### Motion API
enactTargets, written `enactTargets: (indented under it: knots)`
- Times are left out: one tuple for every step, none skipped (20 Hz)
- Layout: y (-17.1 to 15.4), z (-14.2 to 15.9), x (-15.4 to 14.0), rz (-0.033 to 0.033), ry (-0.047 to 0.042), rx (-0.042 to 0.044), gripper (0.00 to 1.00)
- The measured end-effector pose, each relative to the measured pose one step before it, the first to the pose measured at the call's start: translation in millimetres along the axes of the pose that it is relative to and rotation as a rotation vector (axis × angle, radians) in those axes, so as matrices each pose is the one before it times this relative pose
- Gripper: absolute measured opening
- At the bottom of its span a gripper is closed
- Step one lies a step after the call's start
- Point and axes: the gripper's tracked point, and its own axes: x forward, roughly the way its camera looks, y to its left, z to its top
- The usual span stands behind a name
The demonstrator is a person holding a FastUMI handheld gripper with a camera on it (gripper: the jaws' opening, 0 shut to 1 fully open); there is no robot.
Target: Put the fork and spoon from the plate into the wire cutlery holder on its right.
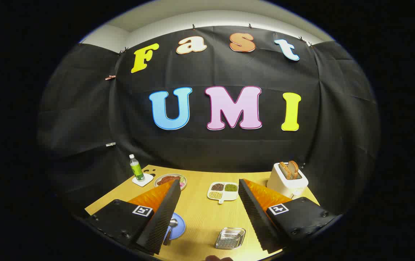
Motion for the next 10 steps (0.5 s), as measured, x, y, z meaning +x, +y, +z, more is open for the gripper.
enactTargets:
  knots:
    - [-1.89, 0.29, -0.23, -0.00488, -0.00120, 0.00017, 1.00]
    - [-0.93, 0.39, 0.13, -0.00468, -0.00030, 0.00055, 0.99]
    - [-0.29, -0.87, 0.67, -0.00437, 0.00139, 0.00029, 0.99]
    - [-0.91, -0.63, 0.40, -0.00432, 0.00219, 0.00076, 0.99]
    - [-0.65, -0.28, 0.14, -0.00353, 0.00158, 0.00143, 1.00]
    - [0.01, -0.67, -0.08, -0.00262, 0.00252, 0.00221, 0.99]
    - [0.25, -0.77, 0.05, -0.00277, 0.00183, 0.00136, 0.99]
    - [-0.56, -0.99, -0.12, -0.00427, 0.00211, 0.00051, 0.99]
    - [-0.05, -0.09, 0.56, -0.00383, 0.00106, -0.00001, 0.99]
    - [-0.50, -0.71, 0.14, -0.00456, 0.00092, -0.00028, 0.99]
